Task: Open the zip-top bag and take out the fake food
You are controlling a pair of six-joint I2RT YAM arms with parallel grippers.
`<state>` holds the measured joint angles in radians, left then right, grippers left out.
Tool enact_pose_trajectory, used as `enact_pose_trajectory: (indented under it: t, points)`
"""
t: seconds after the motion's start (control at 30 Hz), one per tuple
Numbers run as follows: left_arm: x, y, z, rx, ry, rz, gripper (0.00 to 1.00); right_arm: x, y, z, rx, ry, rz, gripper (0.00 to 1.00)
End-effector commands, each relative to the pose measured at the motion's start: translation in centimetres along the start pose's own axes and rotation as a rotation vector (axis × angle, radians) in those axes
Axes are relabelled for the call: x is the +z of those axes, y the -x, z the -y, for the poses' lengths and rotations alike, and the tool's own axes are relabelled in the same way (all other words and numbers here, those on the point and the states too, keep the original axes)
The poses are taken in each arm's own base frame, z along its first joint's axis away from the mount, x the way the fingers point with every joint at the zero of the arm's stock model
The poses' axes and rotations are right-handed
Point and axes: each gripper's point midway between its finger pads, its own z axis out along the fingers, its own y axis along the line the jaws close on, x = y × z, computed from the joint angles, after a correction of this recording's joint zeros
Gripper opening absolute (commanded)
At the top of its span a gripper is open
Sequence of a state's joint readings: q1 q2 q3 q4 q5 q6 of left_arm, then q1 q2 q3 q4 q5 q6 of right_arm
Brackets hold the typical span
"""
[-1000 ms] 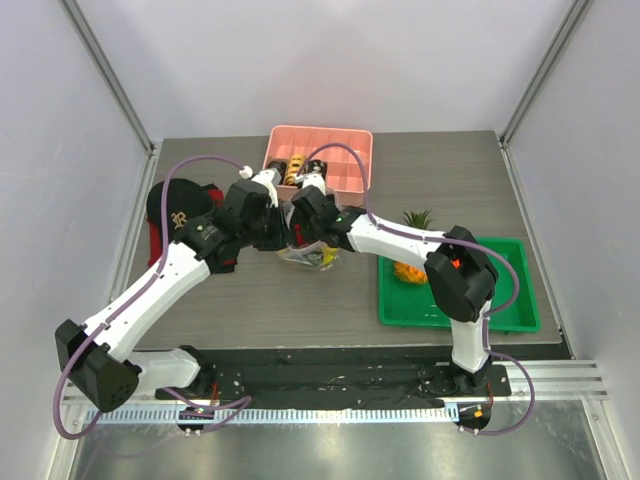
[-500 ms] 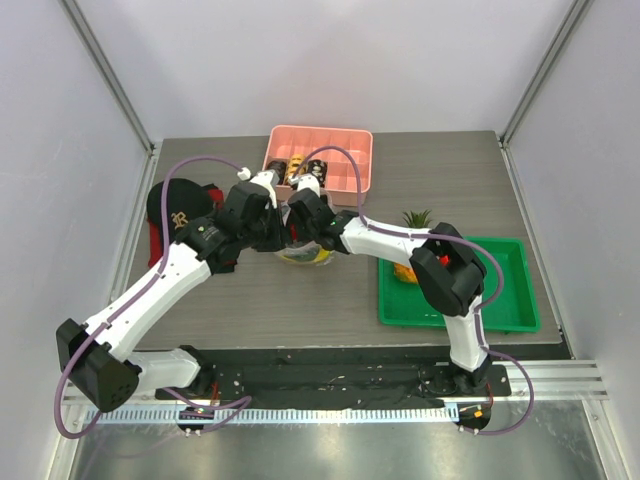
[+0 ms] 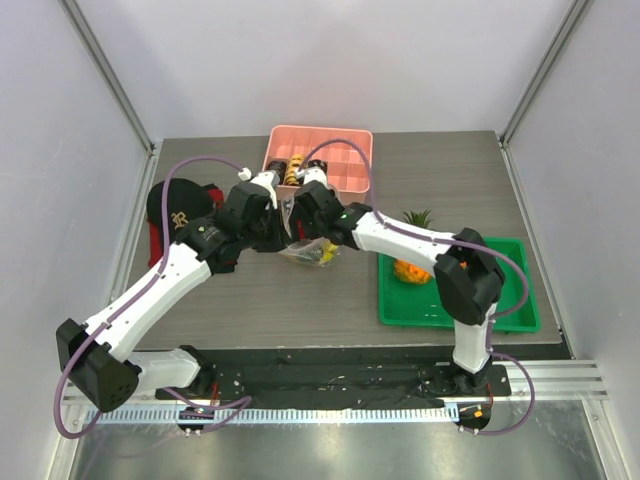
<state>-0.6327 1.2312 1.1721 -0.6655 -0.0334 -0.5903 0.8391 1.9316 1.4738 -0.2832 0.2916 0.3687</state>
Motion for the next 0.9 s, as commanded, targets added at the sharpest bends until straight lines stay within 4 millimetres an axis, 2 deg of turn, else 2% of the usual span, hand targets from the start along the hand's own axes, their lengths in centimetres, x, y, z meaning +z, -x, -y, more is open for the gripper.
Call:
enact_pose_trajectory:
  t: [0.0,0.03,0.17,0.37,0.43,0.5,0.53,0.57,0.63,0.7,0.87]
  points:
    - [-0.9,1.1,0.0,0.024,0.002,0.028,0.0,-7.8,5.6,-1.2,0.066,0.118,0.081,0.03]
    - [-1.1,1.2,0.0,0.025,0.005,0.033,0.0,-8.3,4.7,-1.2,0.067,0.131,0.051,0.01]
    - [-1.8,2.1,0.2,0.026,0.002,0.058,0.0,-11.3,4.1,-1.5,0.079,0.206,0.042,0.01]
    - [-2.7,3.0,-0.1,0.046,0.024,0.086,0.0,-15.6,5.6,-2.3,0.092,0.311,0.087,0.01]
    - [-2.9,3.0,-0.2,0.047,0.026,0.091,0.0,-16.6,6.4,-2.7,0.146,0.33,0.092,0.01]
    - [-3.1,3.0,0.3,0.048,0.0,0.092,0.0,-16.8,7.1,-2.6,0.209,0.308,0.093,0.01]
    - [-3.3,3.3,1.6,0.044,-0.066,0.1,0.0,-17.3,8.2,-2.8,0.278,0.302,0.105,0.01]
    - [-3.2,3.1,1.9,0.021,-0.084,0.102,0.0,-16.6,7.9,-2.6,0.307,0.276,0.081,0.01]
    - [-3.5,3.5,3.4,-0.013,-0.166,0.118,0.0,-16.4,8.5,-3.5,0.323,0.307,0.076,0.01]
    - [-4.2,4.4,4.0,-0.045,-0.188,0.152,0.0,-15.6,7.7,-4.0,0.273,0.321,0.046,0.01]
    - [-6.6,7.4,4.7,-0.023,-0.19,0.247,0.0,-15.3,4.0,-1.6,0.183,0.249,0.002,0.01]
